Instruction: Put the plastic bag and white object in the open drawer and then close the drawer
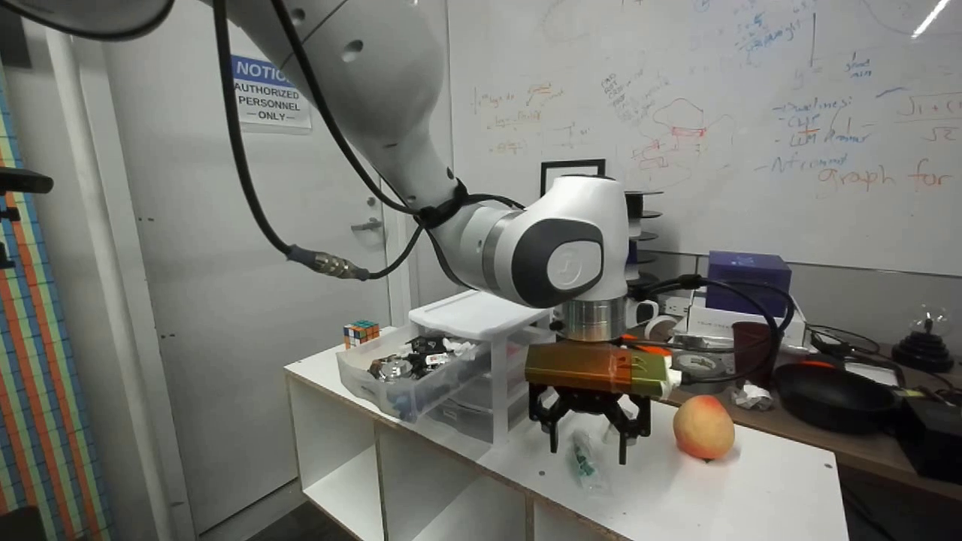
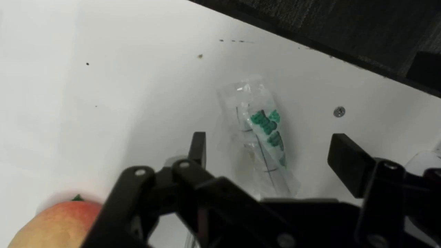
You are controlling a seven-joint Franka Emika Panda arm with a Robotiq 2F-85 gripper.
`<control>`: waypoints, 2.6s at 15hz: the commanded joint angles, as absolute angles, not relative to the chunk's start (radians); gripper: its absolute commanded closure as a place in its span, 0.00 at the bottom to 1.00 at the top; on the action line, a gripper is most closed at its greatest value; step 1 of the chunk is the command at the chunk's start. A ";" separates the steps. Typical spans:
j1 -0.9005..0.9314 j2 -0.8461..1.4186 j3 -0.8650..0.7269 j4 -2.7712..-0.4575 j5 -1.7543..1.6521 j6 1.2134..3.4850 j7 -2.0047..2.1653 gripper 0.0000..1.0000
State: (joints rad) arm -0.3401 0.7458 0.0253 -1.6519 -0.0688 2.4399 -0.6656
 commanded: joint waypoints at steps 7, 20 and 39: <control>-0.371 0.803 0.049 -1.572 -0.032 2.397 -0.703 0.84; -0.307 0.540 -0.051 -1.767 -0.089 2.273 -0.565 0.86; -0.045 0.084 -0.005 -2.219 -0.147 2.224 -0.407 0.89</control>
State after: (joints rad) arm -0.0486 0.0692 -0.0011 -2.1924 -0.1736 2.1266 -0.4020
